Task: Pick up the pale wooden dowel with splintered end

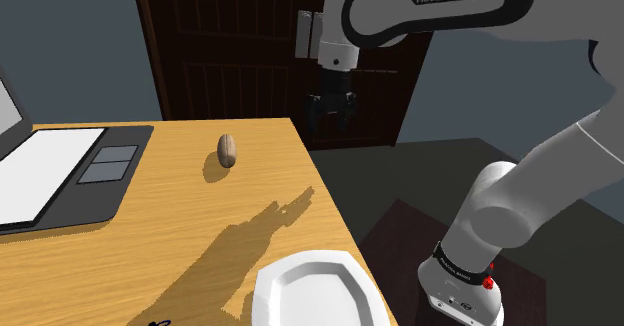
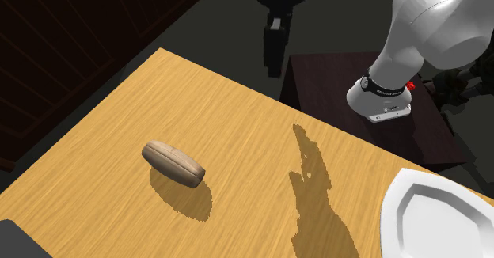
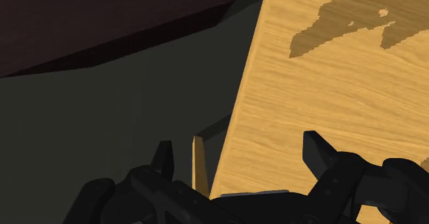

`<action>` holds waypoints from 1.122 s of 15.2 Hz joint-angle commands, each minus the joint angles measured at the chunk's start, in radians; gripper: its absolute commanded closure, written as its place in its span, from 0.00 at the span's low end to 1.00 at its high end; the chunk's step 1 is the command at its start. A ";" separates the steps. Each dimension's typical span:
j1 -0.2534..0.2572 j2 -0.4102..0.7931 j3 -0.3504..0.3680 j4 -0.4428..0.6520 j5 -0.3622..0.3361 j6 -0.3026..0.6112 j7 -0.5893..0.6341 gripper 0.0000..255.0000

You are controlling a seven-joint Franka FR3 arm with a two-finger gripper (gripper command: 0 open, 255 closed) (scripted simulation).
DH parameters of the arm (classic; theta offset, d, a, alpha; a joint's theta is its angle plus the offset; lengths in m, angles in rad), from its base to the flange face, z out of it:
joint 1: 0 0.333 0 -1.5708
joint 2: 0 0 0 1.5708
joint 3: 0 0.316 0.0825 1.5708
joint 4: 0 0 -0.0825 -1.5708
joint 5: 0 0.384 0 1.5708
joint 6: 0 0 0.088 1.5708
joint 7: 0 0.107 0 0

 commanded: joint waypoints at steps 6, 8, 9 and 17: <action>0.012 0.235 0.089 0.173 -0.015 0.094 0.174 0.00; 0.018 0.308 0.109 0.237 -0.032 0.111 0.225 0.00; 0.022 0.345 0.118 0.271 -0.042 0.118 0.250 0.00; 0.085 0.664 0.151 0.607 -0.153 0.120 0.446 0.00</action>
